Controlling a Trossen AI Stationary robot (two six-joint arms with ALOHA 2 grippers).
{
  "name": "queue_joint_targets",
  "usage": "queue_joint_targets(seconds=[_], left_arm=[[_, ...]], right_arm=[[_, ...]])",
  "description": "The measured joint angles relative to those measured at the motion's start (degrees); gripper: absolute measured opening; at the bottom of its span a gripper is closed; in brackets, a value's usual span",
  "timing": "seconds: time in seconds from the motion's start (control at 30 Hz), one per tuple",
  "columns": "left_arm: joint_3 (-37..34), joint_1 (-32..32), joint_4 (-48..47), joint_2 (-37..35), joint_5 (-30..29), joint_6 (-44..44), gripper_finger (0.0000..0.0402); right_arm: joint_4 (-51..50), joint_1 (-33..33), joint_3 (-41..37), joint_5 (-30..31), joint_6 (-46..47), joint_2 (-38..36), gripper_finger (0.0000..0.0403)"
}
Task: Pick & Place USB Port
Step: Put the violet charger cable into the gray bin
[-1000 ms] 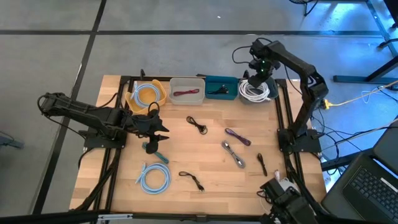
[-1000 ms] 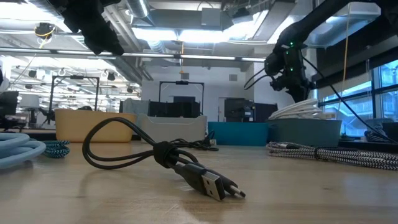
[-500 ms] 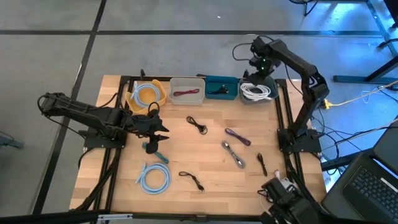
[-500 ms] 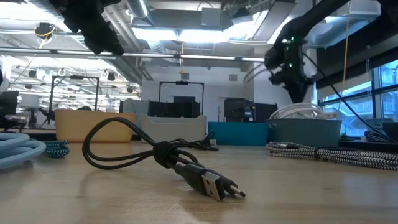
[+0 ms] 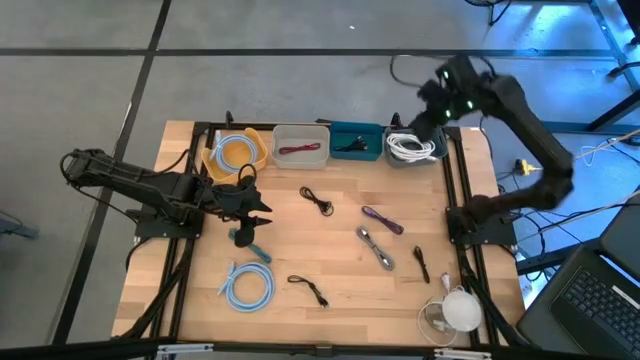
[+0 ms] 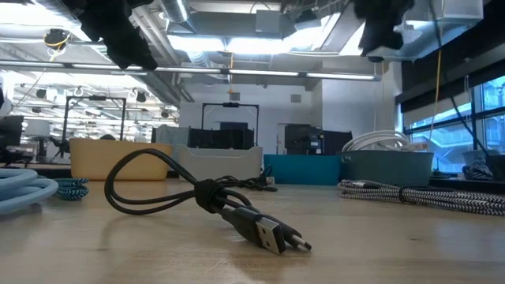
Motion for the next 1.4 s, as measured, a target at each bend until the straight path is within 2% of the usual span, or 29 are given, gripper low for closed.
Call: queue_joint_targets(seconds=[0.1,0.3,0.47,0.6,0.77,1.13,1.4], left_arm=[[0.00,-0.02,-0.01,0.00,0.00,0.00,0.0143],[0.00,0.00,0.47,0.00,-0.17,0.95,0.0143],[0.00,0.11,2.78,-0.04,-0.24,5.37,0.0143],[0.00,0.11,2.98,-0.04,-0.04,5.46,0.0143],[0.00,0.11,5.11,-0.04,-0.11,5.55,0.0144],[0.00,0.11,8.18,0.17,0.19,4.06,0.0143],[0.00,0.11,9.38,0.17,-3.45,4.05,0.0144]], right_arm=[[4.61,8.28,-6.95,-0.67,5.74,-6.76,0.0129],[19.33,24.12,-25.08,2.99,19.14,-15.82,0.0129],[30.08,33.78,-38.59,7.63,27.39,-16.39,0.0129],[33.78,38.50,-45.34,12.67,30.65,-13.81,0.0129],[34.10,41.76,-48.64,18.42,32.86,-10.07,0.0129],[36.34,44.92,-49.69,19.46,34.51,-1.05,0.0129],[40.54,44.98,-49.69,19.29,33.69,6.07,0.0129]])
